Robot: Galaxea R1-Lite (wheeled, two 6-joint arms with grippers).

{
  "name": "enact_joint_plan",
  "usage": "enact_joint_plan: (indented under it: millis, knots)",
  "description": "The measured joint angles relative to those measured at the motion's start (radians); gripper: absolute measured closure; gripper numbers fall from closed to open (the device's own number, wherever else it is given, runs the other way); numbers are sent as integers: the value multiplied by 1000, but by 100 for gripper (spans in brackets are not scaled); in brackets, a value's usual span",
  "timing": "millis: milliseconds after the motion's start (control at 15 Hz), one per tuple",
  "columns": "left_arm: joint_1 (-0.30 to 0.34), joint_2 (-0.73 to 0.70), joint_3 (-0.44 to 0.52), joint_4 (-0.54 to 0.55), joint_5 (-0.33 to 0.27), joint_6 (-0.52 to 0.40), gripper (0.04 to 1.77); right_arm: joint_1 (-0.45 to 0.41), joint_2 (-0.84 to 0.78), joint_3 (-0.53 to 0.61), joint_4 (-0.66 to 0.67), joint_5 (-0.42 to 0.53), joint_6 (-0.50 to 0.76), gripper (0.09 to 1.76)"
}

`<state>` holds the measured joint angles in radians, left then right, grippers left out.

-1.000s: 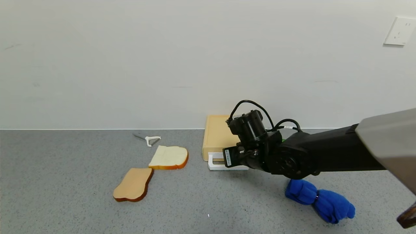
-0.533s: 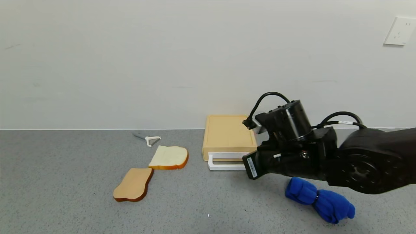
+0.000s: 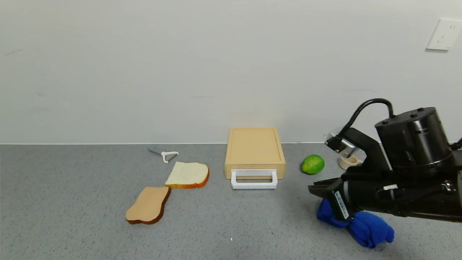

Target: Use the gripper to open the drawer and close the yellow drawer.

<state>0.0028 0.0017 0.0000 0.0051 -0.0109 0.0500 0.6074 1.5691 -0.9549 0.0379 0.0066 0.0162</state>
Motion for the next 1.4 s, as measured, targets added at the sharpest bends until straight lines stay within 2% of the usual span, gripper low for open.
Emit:
enact_joint_plan:
  millis: [200, 533, 933, 1200, 1400]
  knots:
    - [0, 0, 0, -11, 0, 0, 9, -44, -86, 67, -3, 37, 4, 104]
    - [0, 0, 0, -12, 0, 0, 9, -116, -180, 165, -75, 41, 35, 61]
    - [0, 0, 0, -12, 0, 0, 9, -182, -329, 274, -93, 40, 39, 36]
    - [0, 0, 0, -12, 0, 0, 9, -243, -460, 340, -76, 37, 39, 27]
    - [0, 0, 0, -12, 0, 0, 9, -323, -587, 384, -5, 37, 39, 23]
